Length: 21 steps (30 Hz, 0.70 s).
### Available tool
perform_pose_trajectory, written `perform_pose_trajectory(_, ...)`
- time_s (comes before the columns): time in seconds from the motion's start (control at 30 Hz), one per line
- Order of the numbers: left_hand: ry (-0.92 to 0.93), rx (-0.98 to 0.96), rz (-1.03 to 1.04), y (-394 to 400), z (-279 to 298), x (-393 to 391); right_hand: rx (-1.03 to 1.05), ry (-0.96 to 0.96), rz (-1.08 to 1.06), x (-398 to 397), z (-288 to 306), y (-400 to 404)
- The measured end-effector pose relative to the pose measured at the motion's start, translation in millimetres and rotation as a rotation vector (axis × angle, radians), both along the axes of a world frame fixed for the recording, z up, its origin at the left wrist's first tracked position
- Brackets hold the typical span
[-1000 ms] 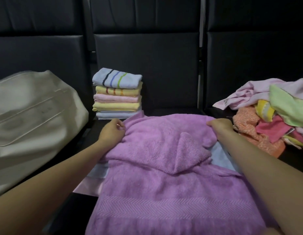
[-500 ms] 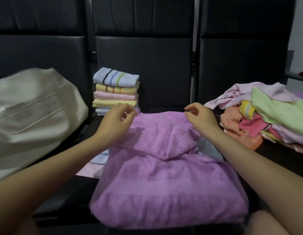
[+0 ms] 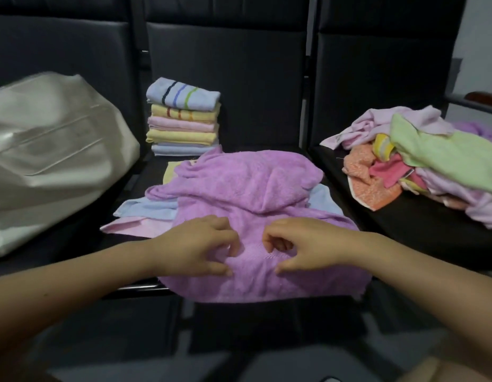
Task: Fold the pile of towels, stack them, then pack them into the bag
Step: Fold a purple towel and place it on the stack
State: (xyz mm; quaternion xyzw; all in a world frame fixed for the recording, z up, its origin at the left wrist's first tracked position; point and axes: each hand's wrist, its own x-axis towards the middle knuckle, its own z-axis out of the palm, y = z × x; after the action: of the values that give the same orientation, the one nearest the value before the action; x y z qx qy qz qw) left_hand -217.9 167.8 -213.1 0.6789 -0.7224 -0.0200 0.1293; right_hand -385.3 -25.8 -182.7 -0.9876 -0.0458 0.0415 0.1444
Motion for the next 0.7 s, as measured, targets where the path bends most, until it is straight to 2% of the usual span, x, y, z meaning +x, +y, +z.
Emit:
perform_pose_trajectory(0.1,0.076,-0.027,-0.035,1,0,-5,-0.068,-0.047,0.082,-3,-1,1)
perform_pose_trajectory(0.17,0.192,-0.037,0.001,-1,4,-5,-0.004,-0.014,0.051,-3,4,-1)
perform_pose_trajectory(0.3,0.545,-0.118,0.224,-13,32,6,0.338,-0.077,-0.154,6,29,-10)
perform_pose_trajectory(0.47,0.79,-0.357,0.539,-53,73,32,0.376,-0.298,-0.392,60,52,-22)
perform_pose_trajectory(0.53,0.685,-0.445,0.585,-65,80,45,0.399,-0.441,-0.49,83,54,-27)
perform_pose_trajectory(0.6,0.476,-0.474,0.59,-72,77,59,0.412,-0.524,-0.55,100,50,-33)
perform_pose_trajectory(0.7,0.264,-0.422,0.649,-78,56,83,0.313,-0.515,-0.58,116,31,-44)
